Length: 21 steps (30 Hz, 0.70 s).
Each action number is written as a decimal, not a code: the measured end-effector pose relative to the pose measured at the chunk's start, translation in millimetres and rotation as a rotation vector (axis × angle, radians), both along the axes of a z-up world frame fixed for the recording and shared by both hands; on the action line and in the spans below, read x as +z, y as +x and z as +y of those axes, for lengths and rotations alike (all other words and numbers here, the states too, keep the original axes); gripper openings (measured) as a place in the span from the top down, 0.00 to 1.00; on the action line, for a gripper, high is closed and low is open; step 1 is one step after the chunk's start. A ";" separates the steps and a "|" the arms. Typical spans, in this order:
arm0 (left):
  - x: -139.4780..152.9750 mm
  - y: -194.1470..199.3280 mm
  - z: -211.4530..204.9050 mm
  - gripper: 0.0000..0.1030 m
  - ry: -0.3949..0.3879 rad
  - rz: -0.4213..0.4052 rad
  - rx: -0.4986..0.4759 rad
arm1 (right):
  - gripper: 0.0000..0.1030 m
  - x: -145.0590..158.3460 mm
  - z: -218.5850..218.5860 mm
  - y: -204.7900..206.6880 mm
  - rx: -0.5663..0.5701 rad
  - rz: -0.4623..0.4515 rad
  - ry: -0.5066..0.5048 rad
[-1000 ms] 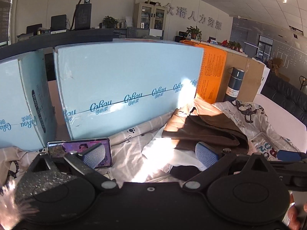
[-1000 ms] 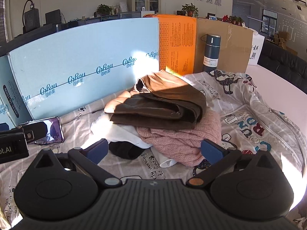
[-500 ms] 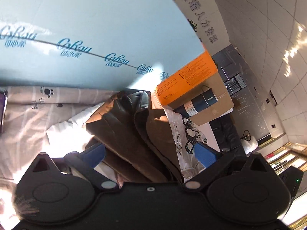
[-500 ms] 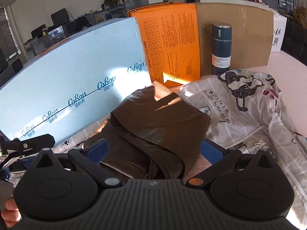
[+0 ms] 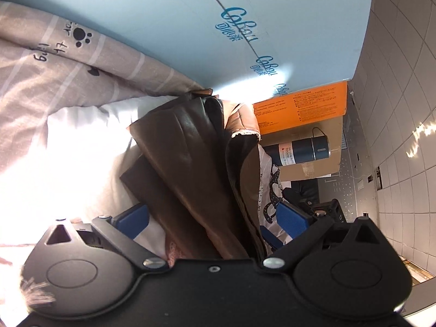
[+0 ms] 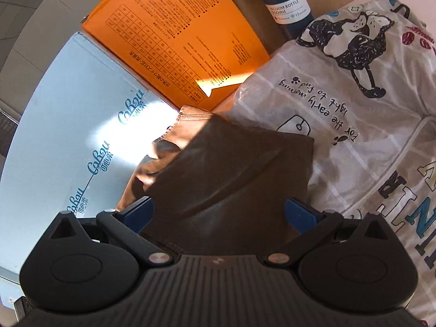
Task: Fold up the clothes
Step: 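Grasp the brown coat with the left tool while the right tool grasps it too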
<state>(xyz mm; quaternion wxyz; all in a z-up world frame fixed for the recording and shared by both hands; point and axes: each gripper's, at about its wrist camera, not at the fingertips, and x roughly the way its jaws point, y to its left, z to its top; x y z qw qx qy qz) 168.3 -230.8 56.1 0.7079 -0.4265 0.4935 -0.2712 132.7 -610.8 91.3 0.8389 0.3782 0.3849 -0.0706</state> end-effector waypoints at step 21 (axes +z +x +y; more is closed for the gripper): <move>-28.7 30.2 -26.0 0.47 0.157 -0.105 0.030 | 0.07 -53.2 -13.0 56.0 -0.053 0.123 -0.055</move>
